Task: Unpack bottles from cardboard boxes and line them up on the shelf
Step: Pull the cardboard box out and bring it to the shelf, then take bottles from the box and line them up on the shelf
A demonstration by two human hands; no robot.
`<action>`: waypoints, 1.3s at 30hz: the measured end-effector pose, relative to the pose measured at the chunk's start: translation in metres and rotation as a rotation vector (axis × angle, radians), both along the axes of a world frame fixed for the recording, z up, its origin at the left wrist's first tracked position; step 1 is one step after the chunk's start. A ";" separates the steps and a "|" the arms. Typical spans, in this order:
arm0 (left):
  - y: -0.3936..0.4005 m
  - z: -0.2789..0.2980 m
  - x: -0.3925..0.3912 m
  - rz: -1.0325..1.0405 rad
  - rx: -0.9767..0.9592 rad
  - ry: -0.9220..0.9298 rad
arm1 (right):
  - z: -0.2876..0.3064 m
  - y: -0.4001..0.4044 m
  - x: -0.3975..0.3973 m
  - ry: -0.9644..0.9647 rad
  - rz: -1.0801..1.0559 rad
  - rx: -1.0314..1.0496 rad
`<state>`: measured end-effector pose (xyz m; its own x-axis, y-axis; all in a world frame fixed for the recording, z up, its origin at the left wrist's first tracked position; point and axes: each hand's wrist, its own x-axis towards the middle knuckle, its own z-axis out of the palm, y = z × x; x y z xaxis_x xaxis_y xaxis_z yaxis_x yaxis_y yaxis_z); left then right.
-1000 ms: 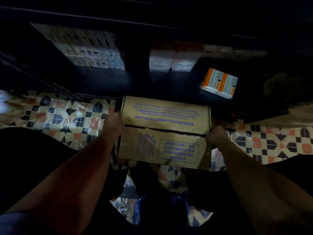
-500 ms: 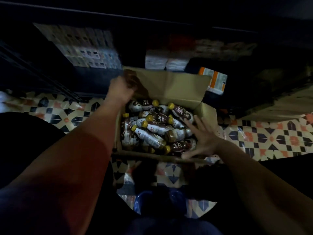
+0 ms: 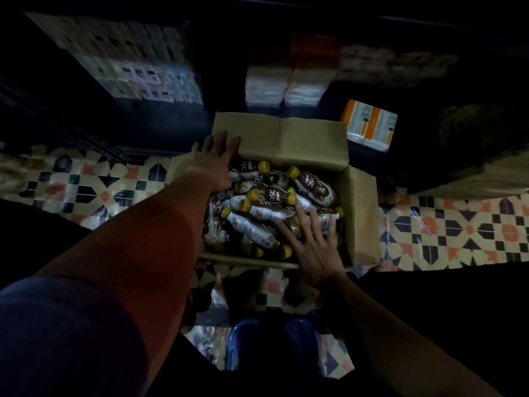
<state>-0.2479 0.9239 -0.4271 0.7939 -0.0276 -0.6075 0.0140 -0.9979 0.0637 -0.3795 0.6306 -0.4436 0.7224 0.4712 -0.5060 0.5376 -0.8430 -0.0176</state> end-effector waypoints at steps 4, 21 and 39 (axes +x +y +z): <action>0.000 0.000 0.004 -0.003 0.011 0.019 | -0.011 -0.001 -0.010 -0.036 0.029 0.035; -0.056 -0.023 -0.082 0.423 -0.272 -0.438 | 0.017 -0.004 0.018 -0.142 -0.707 0.386; -0.116 -0.032 -0.103 1.092 -0.885 -0.320 | 0.003 0.021 0.065 0.251 -1.787 0.943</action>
